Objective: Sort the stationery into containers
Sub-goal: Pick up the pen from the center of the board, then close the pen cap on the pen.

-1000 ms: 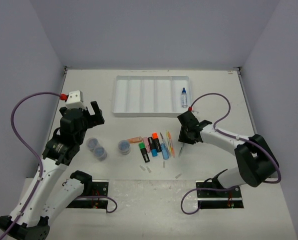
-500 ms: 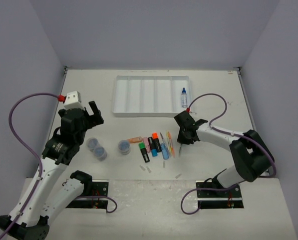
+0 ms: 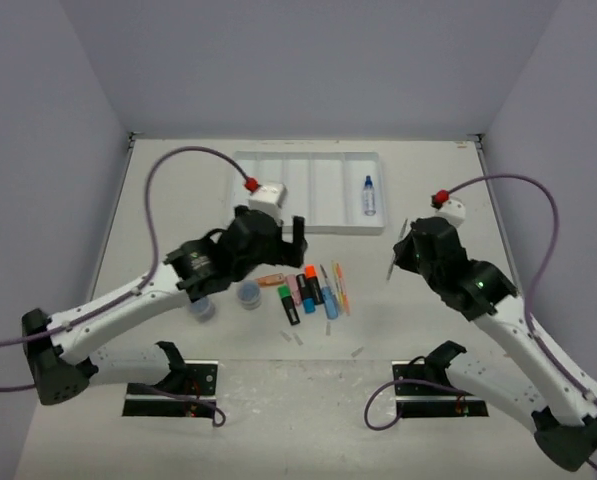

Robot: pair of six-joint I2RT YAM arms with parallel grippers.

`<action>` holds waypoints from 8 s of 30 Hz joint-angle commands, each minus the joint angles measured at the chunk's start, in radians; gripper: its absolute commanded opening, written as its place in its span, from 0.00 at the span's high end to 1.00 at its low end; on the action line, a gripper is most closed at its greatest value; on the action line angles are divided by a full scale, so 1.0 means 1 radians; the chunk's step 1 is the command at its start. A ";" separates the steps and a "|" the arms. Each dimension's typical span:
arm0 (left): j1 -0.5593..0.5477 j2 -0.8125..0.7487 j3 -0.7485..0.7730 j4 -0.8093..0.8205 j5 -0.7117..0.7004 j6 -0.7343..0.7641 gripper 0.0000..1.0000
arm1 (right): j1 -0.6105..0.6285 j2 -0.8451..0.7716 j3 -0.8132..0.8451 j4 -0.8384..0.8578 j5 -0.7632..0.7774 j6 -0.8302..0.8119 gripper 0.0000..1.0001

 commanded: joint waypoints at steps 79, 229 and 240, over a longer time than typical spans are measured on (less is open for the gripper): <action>0.019 -0.187 -0.127 0.732 0.368 -0.002 1.00 | -0.004 -0.135 -0.325 1.025 -1.134 -0.123 1.00; 0.019 -0.217 -0.201 0.862 0.531 0.076 0.38 | 0.117 0.091 -0.121 1.137 -0.957 -0.124 1.00; 0.018 -0.197 -0.061 0.665 0.339 0.123 0.34 | 0.118 0.088 -0.102 1.051 -1.036 -0.205 1.00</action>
